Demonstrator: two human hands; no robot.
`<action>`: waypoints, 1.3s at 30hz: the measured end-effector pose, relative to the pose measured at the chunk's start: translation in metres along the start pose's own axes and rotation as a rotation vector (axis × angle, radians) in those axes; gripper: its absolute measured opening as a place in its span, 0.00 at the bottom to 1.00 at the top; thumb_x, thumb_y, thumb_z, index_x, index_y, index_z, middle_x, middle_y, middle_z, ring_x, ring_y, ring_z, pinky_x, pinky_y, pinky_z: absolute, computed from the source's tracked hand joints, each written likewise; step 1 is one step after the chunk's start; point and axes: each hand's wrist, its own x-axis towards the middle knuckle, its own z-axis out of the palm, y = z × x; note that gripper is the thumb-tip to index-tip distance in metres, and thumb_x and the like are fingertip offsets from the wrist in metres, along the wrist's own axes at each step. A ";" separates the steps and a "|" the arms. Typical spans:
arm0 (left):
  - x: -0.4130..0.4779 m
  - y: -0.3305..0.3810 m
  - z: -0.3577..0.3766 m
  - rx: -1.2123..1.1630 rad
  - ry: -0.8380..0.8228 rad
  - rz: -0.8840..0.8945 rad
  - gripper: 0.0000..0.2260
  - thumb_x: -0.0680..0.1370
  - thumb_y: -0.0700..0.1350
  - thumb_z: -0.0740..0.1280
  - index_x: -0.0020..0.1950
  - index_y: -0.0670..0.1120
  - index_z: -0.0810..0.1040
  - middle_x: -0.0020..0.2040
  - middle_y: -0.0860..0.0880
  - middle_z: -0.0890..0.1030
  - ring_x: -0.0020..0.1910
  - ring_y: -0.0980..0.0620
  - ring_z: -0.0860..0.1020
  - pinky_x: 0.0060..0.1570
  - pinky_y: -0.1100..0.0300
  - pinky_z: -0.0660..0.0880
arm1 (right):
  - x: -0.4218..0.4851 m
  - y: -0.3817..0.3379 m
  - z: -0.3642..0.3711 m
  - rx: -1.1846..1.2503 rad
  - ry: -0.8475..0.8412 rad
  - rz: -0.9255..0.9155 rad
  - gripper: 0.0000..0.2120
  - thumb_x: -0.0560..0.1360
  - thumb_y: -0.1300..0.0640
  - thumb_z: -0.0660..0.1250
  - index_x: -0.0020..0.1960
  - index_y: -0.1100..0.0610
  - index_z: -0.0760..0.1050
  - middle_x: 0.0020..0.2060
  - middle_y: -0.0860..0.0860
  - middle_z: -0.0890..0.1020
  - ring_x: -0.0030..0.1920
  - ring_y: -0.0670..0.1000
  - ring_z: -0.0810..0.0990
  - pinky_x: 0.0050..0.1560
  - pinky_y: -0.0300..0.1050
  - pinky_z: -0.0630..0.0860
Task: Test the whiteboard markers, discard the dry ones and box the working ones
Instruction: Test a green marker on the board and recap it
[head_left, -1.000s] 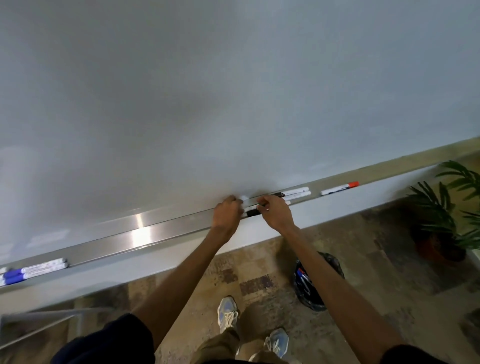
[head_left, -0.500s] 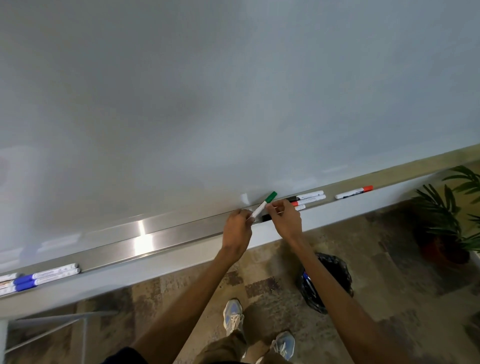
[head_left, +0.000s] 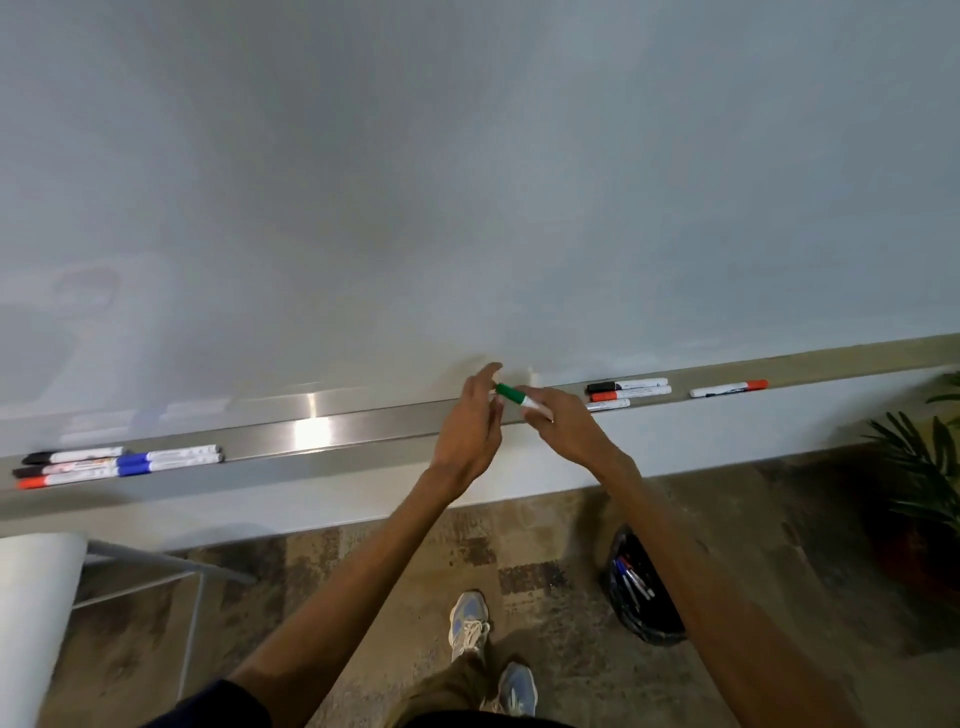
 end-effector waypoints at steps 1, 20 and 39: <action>-0.003 -0.001 -0.007 0.144 -0.073 0.070 0.20 0.84 0.40 0.56 0.76 0.47 0.61 0.67 0.45 0.71 0.47 0.46 0.79 0.48 0.53 0.77 | -0.002 -0.005 -0.002 -0.024 -0.043 -0.007 0.19 0.82 0.55 0.62 0.72 0.56 0.71 0.61 0.59 0.80 0.59 0.56 0.78 0.57 0.41 0.70; -0.056 0.043 -0.109 0.613 -0.121 0.292 0.16 0.77 0.30 0.58 0.64 0.40 0.74 0.52 0.40 0.80 0.47 0.39 0.78 0.42 0.53 0.69 | -0.042 -0.105 -0.024 -0.536 -0.044 -0.466 0.14 0.83 0.49 0.59 0.57 0.56 0.79 0.41 0.53 0.84 0.40 0.56 0.80 0.38 0.43 0.65; 0.013 0.127 -0.248 0.127 0.603 0.227 0.03 0.83 0.39 0.54 0.50 0.44 0.64 0.37 0.47 0.70 0.32 0.43 0.70 0.33 0.44 0.69 | 0.022 -0.273 -0.094 0.141 0.472 -0.530 0.17 0.83 0.40 0.54 0.59 0.50 0.74 0.36 0.51 0.80 0.28 0.43 0.72 0.33 0.40 0.67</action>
